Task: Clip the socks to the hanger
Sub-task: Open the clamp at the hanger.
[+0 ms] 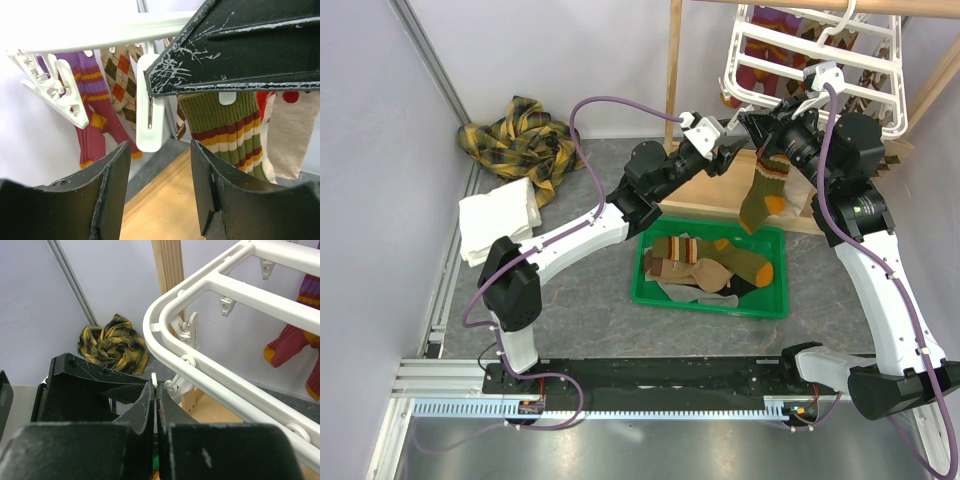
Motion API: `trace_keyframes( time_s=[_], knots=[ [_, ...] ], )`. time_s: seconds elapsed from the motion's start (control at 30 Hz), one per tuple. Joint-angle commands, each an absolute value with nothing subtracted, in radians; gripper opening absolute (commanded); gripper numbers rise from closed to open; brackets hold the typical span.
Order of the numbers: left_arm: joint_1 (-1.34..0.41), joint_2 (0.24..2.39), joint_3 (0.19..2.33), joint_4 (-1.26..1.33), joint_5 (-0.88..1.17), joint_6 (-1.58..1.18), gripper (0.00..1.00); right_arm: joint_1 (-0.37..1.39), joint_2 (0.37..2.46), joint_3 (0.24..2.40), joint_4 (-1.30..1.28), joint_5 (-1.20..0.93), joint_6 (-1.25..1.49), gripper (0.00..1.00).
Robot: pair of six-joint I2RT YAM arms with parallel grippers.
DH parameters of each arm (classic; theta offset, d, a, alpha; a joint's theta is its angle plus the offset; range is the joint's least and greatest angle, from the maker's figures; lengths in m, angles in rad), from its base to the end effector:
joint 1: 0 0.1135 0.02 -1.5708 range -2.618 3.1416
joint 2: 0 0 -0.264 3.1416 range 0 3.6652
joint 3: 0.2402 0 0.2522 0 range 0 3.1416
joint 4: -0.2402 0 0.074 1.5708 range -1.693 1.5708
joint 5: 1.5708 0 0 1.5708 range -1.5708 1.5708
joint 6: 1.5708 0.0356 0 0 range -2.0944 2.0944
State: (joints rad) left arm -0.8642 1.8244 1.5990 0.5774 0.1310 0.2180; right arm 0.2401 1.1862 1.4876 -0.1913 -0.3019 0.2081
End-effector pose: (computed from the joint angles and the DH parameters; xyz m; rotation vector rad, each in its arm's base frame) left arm 0.2828 -0.3384 0.4105 0.7395 1.0041 -0.6420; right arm 0.2349 0.0684 0.5001 -0.2734 1.4674 0.5834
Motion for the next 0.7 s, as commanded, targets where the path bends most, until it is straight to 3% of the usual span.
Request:
trace_keyframes(
  time_s=[0.0, 0.23, 0.67],
  knots=[
    [-0.867, 1.786, 1.654, 0.604, 0.101, 0.304, 0.57, 0.250, 1.177, 1.500, -0.184, -0.342, 0.201, 0.00],
    [-0.867, 1.781, 1.660, 0.623, 0.092, 0.311, 0.55, 0.252, 1.173, 1.494, -0.183, -0.341, 0.199, 0.00],
    [-0.868, 1.781, 1.670, 0.623, 0.109, 0.310, 0.36, 0.247, 1.174, 1.488, -0.184, -0.344, 0.201, 0.00]
  ],
)
